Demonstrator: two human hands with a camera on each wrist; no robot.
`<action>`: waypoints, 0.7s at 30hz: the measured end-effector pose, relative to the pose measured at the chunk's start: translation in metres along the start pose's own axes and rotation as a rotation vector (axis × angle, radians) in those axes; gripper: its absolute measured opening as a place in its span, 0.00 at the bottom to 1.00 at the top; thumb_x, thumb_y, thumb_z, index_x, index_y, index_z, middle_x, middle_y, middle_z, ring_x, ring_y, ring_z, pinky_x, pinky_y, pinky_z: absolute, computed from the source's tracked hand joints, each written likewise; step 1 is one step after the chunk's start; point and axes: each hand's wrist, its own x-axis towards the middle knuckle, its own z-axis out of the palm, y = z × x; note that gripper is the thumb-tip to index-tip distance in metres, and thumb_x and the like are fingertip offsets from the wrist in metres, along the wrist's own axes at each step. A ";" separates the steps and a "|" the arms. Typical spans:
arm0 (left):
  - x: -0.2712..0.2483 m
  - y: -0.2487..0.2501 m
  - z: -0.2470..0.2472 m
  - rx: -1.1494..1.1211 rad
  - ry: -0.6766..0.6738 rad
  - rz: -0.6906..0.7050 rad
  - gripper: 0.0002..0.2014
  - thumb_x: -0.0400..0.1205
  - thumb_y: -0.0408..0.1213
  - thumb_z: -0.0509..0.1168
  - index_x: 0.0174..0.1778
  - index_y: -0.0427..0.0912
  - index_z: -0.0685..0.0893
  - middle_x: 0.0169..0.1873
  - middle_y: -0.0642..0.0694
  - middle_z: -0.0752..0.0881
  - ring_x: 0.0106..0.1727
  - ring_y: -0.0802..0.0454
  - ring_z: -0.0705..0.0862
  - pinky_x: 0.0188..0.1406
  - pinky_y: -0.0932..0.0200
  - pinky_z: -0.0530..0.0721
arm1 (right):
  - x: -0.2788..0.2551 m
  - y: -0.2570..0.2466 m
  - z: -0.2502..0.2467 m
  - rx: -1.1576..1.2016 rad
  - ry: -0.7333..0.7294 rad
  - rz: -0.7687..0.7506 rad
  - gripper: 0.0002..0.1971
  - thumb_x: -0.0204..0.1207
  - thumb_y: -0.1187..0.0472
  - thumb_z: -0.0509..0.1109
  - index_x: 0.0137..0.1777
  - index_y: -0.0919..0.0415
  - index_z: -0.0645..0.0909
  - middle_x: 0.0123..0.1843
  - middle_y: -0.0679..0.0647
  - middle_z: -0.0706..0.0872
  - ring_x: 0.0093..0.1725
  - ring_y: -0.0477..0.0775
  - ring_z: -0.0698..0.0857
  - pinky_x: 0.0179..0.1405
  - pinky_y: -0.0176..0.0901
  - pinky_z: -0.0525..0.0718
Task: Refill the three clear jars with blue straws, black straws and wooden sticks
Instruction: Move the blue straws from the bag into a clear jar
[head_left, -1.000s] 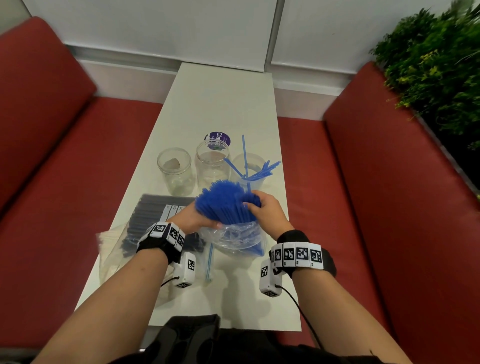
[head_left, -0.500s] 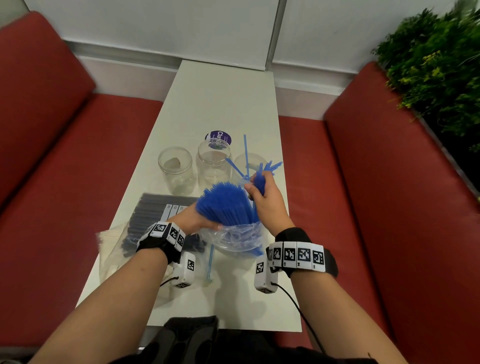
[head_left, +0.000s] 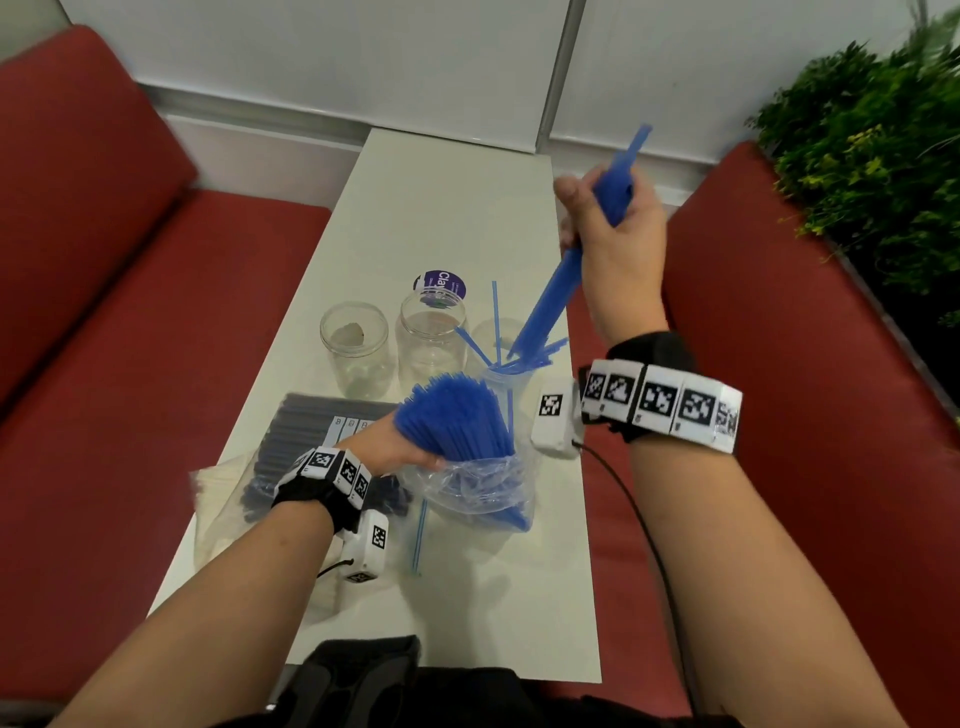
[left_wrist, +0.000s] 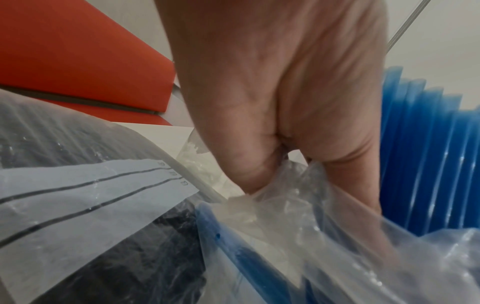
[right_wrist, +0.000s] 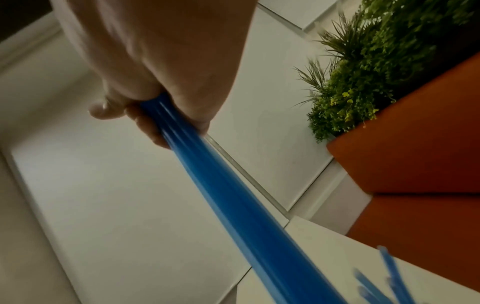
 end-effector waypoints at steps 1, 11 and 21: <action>0.000 0.000 0.000 0.003 0.000 -0.004 0.32 0.66 0.36 0.85 0.40 0.86 0.81 0.43 0.81 0.84 0.44 0.84 0.82 0.29 0.86 0.76 | 0.009 -0.003 0.001 0.021 0.034 -0.014 0.13 0.76 0.55 0.80 0.42 0.53 0.76 0.30 0.47 0.78 0.28 0.52 0.75 0.31 0.47 0.77; -0.004 0.004 -0.004 0.020 -0.017 -0.048 0.28 0.67 0.40 0.84 0.43 0.84 0.82 0.43 0.79 0.86 0.44 0.81 0.83 0.28 0.84 0.78 | 0.009 0.079 0.021 -0.097 0.155 0.201 0.19 0.72 0.49 0.83 0.36 0.52 0.73 0.29 0.54 0.77 0.31 0.50 0.75 0.37 0.41 0.78; -0.006 0.007 -0.006 0.066 -0.015 -0.048 0.25 0.68 0.41 0.83 0.42 0.81 0.83 0.43 0.74 0.87 0.45 0.78 0.85 0.33 0.77 0.81 | -0.017 0.116 0.007 -0.182 0.028 0.287 0.16 0.73 0.62 0.81 0.56 0.50 0.79 0.43 0.64 0.87 0.45 0.51 0.84 0.54 0.43 0.83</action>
